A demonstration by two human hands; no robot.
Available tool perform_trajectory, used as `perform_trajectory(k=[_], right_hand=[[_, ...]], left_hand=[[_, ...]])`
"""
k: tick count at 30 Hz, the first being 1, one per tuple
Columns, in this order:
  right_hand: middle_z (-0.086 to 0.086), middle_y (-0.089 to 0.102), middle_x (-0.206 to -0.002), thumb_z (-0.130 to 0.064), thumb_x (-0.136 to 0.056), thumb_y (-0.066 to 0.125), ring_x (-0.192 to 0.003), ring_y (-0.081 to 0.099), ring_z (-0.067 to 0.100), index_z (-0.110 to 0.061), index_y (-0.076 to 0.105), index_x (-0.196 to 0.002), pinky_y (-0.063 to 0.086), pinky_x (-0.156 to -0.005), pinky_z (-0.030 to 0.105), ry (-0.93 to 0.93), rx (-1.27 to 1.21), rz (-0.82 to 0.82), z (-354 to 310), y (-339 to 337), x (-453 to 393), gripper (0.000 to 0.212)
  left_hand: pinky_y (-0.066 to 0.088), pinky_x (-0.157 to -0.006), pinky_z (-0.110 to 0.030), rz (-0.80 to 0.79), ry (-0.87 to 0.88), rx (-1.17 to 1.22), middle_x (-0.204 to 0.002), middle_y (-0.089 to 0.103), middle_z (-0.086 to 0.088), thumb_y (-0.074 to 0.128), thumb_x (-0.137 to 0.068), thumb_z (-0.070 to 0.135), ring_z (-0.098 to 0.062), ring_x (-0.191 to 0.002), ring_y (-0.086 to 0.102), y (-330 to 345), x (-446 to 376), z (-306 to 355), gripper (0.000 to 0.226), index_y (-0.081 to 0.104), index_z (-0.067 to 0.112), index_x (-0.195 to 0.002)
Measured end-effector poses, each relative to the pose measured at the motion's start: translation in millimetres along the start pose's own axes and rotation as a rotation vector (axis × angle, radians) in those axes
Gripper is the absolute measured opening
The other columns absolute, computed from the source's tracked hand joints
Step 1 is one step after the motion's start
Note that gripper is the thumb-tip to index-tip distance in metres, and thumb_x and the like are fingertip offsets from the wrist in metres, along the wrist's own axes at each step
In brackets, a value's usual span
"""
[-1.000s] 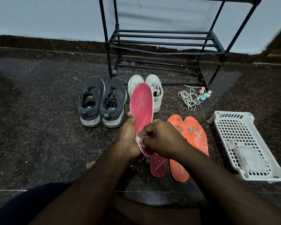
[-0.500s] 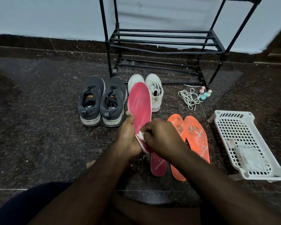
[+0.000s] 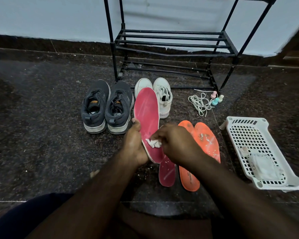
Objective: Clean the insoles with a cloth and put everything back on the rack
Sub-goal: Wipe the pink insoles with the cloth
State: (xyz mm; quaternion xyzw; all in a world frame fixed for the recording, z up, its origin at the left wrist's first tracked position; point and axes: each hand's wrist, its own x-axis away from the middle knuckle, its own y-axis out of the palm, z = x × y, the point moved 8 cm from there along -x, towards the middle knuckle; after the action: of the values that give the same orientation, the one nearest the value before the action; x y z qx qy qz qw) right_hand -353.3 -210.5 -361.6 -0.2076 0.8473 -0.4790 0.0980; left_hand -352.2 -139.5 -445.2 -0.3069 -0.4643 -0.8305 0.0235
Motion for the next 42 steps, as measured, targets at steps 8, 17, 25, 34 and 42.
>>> perform_trajectory(k=[8,17,25,34,42], right_hand=[[0.001,0.073,-0.084,-0.009,-0.081,0.06,-0.078,0.062,0.015,-0.017,0.073,-0.082,0.035,-0.061,0.019,0.039,0.008,-0.123,-7.2,15.6,5.6,0.015],[0.001,0.074,-0.091,-0.018,-0.082,0.051,-0.085,0.065,0.016,-0.018,0.076,-0.091,0.047,-0.079,0.026,0.046,0.015,-0.013,-5.8,10.9,0.6,0.026],[0.0,0.07,-0.09,-0.013,-0.081,0.056,-0.09,0.062,0.017,-0.019,0.075,-0.093,0.044,-0.081,0.028,0.027,-0.008,0.155,5.5,-4.8,-4.9,0.024],[-0.01,0.073,-0.082,-0.005,-0.081,0.069,-0.071,0.064,-0.003,-0.021,0.077,-0.094,0.048,-0.068,0.013,0.046,-0.279,-0.089,5.2,1.2,4.6,0.021],[-0.002,0.073,-0.087,-0.002,-0.078,0.059,-0.083,0.066,0.012,-0.015,0.078,-0.089,0.05,-0.076,0.029,-0.048,-0.069,0.219,14.1,-17.3,-3.1,0.027]], left_hand=[[0.051,-0.079,-0.05,0.078,-0.001,0.02,-0.099,0.072,-0.027,0.032,-0.096,0.069,-0.034,-0.078,0.075,-8.5,-6.3,-0.4,0.082,0.058,-0.006,-0.115],[0.048,-0.074,-0.042,0.037,0.004,-0.083,-0.082,0.074,-0.02,0.024,-0.104,0.056,-0.028,-0.069,0.075,3.4,3.9,-9.9,0.082,0.074,-0.005,-0.084],[0.051,-0.085,-0.047,0.0,-0.016,-0.006,-0.096,0.073,-0.023,0.031,-0.1,0.062,-0.032,-0.083,0.075,0.2,-2.1,-12.1,0.072,0.063,-0.003,-0.111],[0.063,-0.065,-0.045,0.026,-0.018,-0.079,-0.088,0.073,-0.023,0.03,-0.101,0.059,-0.033,-0.076,0.075,-1.1,-5.0,-11.8,0.072,0.064,-0.004,-0.104],[0.06,-0.078,-0.042,-0.116,0.023,-0.053,-0.094,0.074,-0.019,0.046,-0.081,0.053,-0.029,-0.082,0.074,9.7,-1.3,-8.9,0.063,0.08,0.0,-0.086]])
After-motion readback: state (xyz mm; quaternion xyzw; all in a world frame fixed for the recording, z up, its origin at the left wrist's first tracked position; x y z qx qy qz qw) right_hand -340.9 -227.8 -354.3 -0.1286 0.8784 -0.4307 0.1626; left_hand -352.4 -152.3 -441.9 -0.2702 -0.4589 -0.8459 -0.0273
